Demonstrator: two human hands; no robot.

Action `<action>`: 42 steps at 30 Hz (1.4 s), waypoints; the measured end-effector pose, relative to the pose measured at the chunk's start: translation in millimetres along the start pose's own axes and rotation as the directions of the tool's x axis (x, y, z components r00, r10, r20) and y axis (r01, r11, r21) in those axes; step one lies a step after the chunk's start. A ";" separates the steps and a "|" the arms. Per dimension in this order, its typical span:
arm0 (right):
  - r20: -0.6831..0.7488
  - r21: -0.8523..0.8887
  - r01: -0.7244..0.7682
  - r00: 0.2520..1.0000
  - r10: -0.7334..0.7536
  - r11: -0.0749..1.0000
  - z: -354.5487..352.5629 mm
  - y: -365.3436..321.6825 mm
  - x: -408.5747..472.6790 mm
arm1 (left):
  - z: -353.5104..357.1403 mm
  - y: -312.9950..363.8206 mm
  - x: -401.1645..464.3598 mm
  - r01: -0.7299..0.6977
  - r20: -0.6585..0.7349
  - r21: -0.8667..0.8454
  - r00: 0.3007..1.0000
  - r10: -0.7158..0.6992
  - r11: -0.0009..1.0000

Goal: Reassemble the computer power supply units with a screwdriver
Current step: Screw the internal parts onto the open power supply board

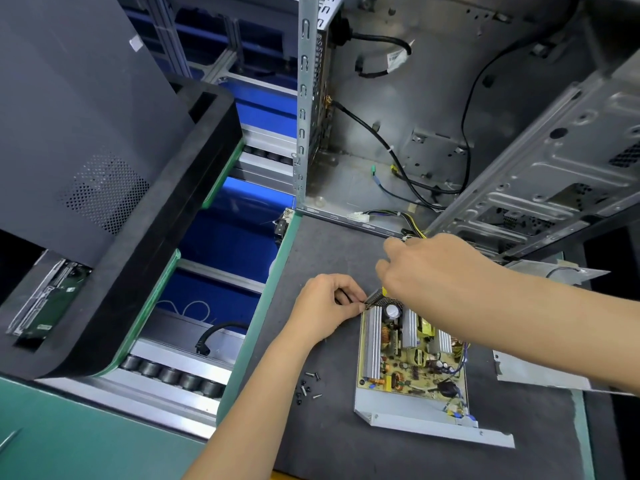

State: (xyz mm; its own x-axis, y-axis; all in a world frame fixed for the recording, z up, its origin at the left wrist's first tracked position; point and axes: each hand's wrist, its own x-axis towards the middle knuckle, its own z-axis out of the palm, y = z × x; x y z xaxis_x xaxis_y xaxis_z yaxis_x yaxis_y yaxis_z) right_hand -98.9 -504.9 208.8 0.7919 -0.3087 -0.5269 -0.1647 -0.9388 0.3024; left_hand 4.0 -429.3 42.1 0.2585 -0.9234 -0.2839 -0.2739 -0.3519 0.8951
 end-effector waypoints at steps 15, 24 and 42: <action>-0.005 -0.008 0.015 1.000 -0.015 1.000 8.9 6.5 1.8 | -2.3 -3.2 1.2 -0.014 0.026 -0.085 1.000 0.016 0.996; 0.037 -0.121 -0.020 0.999 0.024 0.993 4.4 2.0 5.4 | -0.8 -4.1 2.3 -0.020 -0.011 -0.062 1.000 0.019 0.998; 0.012 -0.198 0.001 1.000 0.001 0.980 15.9 -2.3 3.7 | 7.9 -2.2 -21.2 0.204 0.160 -0.295 0.974 -0.162 0.934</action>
State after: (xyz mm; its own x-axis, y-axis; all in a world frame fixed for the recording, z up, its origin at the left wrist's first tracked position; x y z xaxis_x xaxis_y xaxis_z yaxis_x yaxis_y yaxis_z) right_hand -104.9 -506.3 193.5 0.7846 -0.3117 -0.5359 -0.0444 -0.8904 0.4529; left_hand -8.2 -410.2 43.5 0.1478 -0.8666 -0.4765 0.0698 -0.4715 0.8791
